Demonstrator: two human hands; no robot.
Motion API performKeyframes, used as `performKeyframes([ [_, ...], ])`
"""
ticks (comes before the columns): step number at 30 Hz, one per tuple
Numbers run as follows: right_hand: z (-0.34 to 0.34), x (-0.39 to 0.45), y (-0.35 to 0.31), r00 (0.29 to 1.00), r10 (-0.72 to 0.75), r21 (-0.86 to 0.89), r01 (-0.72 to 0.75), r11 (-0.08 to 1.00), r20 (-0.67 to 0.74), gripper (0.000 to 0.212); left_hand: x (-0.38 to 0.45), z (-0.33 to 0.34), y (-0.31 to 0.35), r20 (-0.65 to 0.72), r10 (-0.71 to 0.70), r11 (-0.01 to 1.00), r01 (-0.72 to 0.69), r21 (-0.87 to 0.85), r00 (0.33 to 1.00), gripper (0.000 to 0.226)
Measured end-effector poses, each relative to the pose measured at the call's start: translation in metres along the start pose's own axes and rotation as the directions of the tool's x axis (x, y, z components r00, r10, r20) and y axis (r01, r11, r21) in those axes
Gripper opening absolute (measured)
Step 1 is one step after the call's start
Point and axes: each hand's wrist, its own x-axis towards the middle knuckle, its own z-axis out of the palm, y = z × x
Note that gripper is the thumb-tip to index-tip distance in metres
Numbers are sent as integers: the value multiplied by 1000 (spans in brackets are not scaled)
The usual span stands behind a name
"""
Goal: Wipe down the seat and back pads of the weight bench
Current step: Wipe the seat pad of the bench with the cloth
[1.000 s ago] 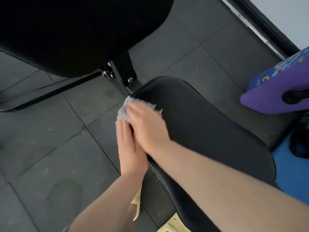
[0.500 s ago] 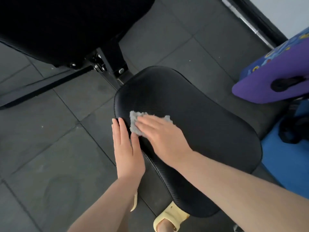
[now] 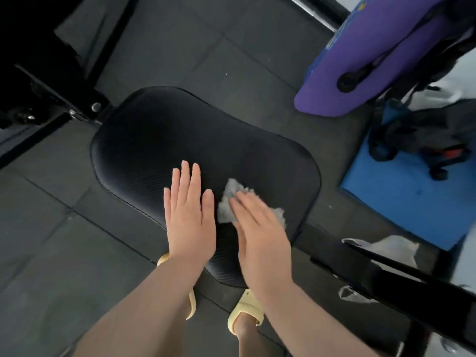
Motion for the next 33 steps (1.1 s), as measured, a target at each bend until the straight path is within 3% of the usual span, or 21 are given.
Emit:
performKeyframes([
  [3, -15, -16, 14, 999, 43, 2, -43, 999, -7, 54, -3, 5, 10, 67, 77, 995, -81, 52, 995, 55],
  [5, -28, -1, 37, 973, 213, 46, -210, 977, -89, 61, -6, 9, 15, 128, 130, 982, -146, 122, 983, 52],
  [9, -48, 47, 85, 842, 497, 197, -462, 865, -207, 47, -8, 17, 18, 133, 148, 948, -179, 265, 980, 52],
  [13, -42, 41, 82, 646, 754, 491, -623, 608, -115, 34, -10, 23, 13, 114, 179, 911, -209, 355, 977, 56],
  [20, 2, -63, -5, 528, 849, 724, -579, 374, -17, 43, -9, 15, 8, 175, 217, 904, -265, 336, 960, 55],
  [26, -6, -38, 23, 521, 853, 747, -563, 353, -10, 42, -7, 4, -1, 248, 291, 886, -358, 293, 924, 55],
  [31, 19, -70, -35, 419, 906, 795, -528, 299, -63, 49, -19, 9, -6, 217, 294, 882, -351, 315, 931, 55],
  [33, 31, -84, -66, 404, 909, 774, -543, 325, -98, 54, -25, 11, -7, 205, 280, 891, -334, 309, 938, 55],
])
